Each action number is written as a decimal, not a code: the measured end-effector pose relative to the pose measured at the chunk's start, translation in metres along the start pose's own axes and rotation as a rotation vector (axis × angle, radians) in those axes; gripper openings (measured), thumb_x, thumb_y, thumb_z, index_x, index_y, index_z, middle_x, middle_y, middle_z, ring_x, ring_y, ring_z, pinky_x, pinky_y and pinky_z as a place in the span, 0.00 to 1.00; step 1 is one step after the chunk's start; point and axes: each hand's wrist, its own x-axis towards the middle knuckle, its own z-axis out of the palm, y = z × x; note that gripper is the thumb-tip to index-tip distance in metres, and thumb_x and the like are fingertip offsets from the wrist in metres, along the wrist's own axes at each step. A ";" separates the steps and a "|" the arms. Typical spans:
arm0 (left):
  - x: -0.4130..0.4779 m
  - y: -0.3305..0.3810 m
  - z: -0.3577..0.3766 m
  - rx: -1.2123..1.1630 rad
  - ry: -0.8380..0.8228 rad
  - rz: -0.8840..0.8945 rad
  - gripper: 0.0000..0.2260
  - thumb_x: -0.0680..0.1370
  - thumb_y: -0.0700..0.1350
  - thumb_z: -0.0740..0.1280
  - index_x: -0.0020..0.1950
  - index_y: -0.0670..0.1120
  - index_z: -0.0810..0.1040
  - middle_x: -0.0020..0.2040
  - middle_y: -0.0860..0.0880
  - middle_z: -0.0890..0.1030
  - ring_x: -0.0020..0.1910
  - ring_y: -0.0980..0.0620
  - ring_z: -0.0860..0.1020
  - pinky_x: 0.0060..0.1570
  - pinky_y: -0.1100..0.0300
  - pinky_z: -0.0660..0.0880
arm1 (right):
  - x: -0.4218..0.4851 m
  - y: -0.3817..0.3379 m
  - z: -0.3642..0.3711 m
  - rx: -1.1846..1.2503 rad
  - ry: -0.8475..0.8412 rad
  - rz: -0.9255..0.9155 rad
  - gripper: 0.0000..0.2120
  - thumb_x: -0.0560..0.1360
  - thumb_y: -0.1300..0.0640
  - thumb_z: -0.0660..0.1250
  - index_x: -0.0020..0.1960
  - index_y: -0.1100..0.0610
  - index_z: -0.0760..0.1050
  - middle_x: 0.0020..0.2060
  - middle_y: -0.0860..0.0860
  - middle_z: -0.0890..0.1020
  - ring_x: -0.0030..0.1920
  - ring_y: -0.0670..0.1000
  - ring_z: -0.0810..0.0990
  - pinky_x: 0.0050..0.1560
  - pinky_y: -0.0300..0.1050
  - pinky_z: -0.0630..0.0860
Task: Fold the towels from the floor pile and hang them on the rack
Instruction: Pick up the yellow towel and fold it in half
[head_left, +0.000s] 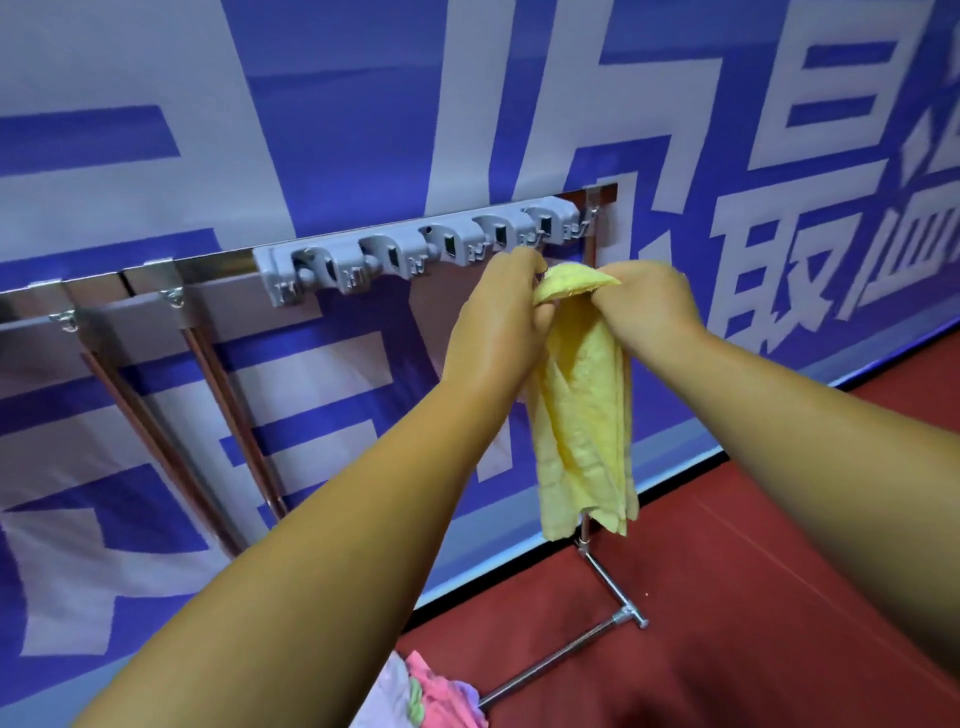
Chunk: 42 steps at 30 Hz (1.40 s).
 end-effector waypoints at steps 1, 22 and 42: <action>0.009 0.000 0.007 0.002 0.007 0.006 0.09 0.80 0.43 0.67 0.60 0.50 0.74 0.56 0.52 0.76 0.50 0.46 0.77 0.49 0.42 0.77 | 0.010 0.005 -0.001 -0.019 0.008 -0.009 0.12 0.78 0.55 0.63 0.39 0.57 0.81 0.31 0.50 0.78 0.33 0.50 0.74 0.31 0.46 0.67; 0.148 0.016 0.072 0.394 0.163 0.101 0.11 0.81 0.35 0.64 0.61 0.45 0.69 0.58 0.45 0.72 0.41 0.43 0.72 0.33 0.48 0.65 | 0.153 0.009 0.011 -0.065 0.247 -0.008 0.15 0.79 0.57 0.61 0.50 0.50 0.87 0.44 0.51 0.85 0.43 0.56 0.82 0.43 0.47 0.81; 0.135 0.008 0.099 0.219 -0.121 -0.117 0.12 0.81 0.36 0.65 0.65 0.41 0.71 0.55 0.44 0.77 0.54 0.42 0.81 0.47 0.53 0.73 | 0.131 0.054 0.047 -0.081 0.105 -0.056 0.07 0.80 0.58 0.64 0.48 0.53 0.80 0.39 0.52 0.82 0.37 0.50 0.77 0.33 0.41 0.67</action>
